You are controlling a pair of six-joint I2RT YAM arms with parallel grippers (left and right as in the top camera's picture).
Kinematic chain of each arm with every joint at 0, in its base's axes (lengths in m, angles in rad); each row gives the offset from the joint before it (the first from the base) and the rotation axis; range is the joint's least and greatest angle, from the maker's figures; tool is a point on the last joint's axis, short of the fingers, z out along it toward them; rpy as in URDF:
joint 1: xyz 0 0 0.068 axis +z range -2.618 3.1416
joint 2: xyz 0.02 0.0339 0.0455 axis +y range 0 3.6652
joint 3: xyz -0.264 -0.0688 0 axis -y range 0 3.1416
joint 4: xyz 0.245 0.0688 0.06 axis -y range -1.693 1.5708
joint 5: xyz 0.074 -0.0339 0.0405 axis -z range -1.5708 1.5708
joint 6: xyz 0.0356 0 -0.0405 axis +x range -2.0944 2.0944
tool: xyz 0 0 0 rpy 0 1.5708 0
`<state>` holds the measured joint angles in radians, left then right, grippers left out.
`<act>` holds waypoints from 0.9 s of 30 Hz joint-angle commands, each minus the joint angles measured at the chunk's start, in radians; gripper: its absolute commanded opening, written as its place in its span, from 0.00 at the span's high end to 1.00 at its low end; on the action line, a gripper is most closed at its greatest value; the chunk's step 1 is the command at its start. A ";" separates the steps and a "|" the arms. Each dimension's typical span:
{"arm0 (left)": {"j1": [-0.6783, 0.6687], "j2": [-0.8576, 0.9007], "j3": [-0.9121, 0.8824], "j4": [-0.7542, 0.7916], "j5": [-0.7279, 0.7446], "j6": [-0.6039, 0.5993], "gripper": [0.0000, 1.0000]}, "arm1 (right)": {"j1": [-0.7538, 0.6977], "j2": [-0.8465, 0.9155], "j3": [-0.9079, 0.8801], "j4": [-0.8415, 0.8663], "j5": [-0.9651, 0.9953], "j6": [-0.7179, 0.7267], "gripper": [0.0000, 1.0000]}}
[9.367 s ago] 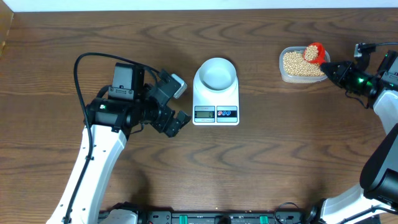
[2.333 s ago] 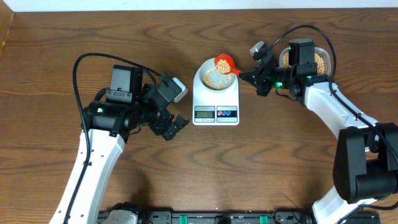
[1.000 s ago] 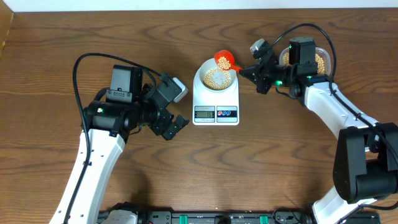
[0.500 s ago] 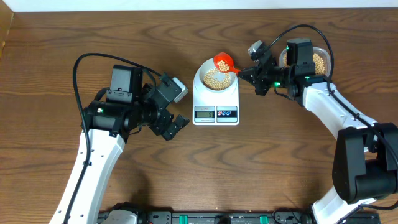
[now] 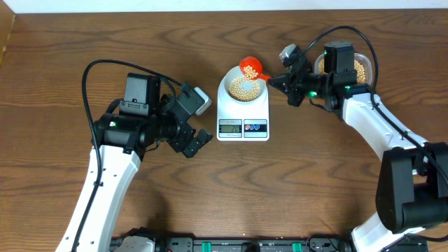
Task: Scoop item into bowl and weigh 50g on scale
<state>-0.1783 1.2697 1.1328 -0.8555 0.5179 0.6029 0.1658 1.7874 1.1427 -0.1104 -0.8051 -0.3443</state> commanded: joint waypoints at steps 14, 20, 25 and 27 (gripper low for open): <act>0.004 -0.009 0.038 -0.001 -0.003 0.006 0.02 | 0.045 -0.059 0.002 -0.045 0.126 -0.055 0.99; 0.004 -0.009 0.038 -0.001 -0.003 0.006 0.02 | 0.045 -0.084 0.002 -0.049 0.128 -0.054 0.99; 0.004 -0.009 0.038 -0.001 -0.003 0.006 0.02 | 0.051 -0.095 0.002 -0.045 0.077 -0.054 0.99; 0.004 -0.009 0.038 0.000 -0.003 0.006 0.02 | 0.053 -0.087 0.002 -0.058 0.148 -0.054 0.99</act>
<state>-0.1783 1.2697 1.1328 -0.8558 0.5179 0.6029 0.2031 1.7256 1.1427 -0.1596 -0.6971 -0.3813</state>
